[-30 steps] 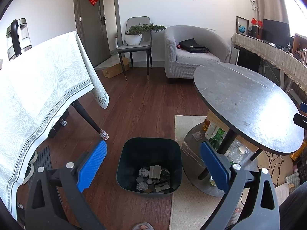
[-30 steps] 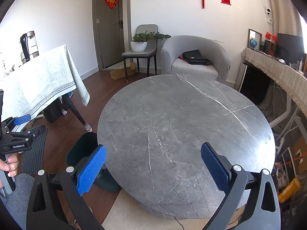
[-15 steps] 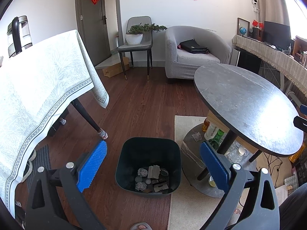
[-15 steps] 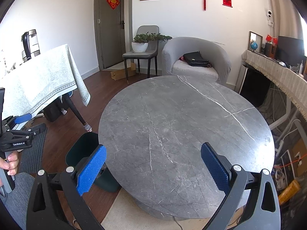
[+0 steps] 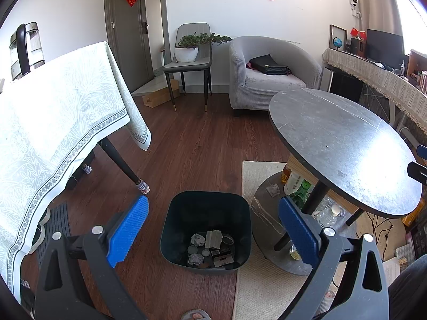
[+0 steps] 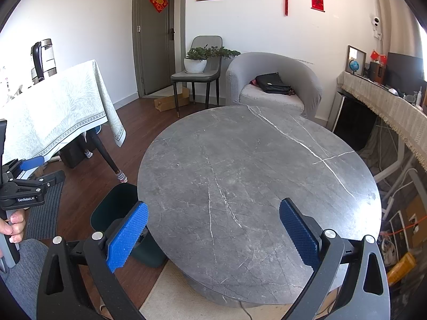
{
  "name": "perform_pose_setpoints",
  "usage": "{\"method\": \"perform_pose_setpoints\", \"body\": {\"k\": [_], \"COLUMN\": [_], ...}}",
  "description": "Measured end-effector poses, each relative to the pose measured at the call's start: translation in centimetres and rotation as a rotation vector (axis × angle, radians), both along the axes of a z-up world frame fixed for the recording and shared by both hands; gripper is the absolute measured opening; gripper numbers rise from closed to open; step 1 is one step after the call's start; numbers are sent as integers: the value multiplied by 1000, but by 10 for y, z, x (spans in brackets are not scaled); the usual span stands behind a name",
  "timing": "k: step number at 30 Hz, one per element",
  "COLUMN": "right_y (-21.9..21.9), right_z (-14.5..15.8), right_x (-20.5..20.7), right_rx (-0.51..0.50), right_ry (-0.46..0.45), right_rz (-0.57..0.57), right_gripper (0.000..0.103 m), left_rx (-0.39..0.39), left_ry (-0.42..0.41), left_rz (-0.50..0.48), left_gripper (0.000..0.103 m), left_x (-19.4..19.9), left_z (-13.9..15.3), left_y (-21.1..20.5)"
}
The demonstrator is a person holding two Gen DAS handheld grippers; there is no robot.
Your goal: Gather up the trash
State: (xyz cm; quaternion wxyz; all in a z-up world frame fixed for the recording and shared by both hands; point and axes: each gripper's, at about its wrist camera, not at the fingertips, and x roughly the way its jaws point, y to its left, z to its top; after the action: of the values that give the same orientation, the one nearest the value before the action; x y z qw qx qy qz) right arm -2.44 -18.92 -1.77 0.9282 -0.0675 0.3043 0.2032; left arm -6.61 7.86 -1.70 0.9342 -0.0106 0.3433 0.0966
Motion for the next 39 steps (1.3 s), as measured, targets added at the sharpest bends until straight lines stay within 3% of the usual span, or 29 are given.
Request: {"method": "perform_pose_setpoints", "body": {"k": [39], "right_y": [4], "right_z": [-6], "right_x": [2], "right_rx": [-8], "right_ry": [5], "right_rz": [9], "right_gripper": [99], "left_rx": [4], "left_ry": [0], "left_rz": [-8], "left_gripper": [99], "left_x": [-2], "left_z": [0], "left_y": [-5]}}
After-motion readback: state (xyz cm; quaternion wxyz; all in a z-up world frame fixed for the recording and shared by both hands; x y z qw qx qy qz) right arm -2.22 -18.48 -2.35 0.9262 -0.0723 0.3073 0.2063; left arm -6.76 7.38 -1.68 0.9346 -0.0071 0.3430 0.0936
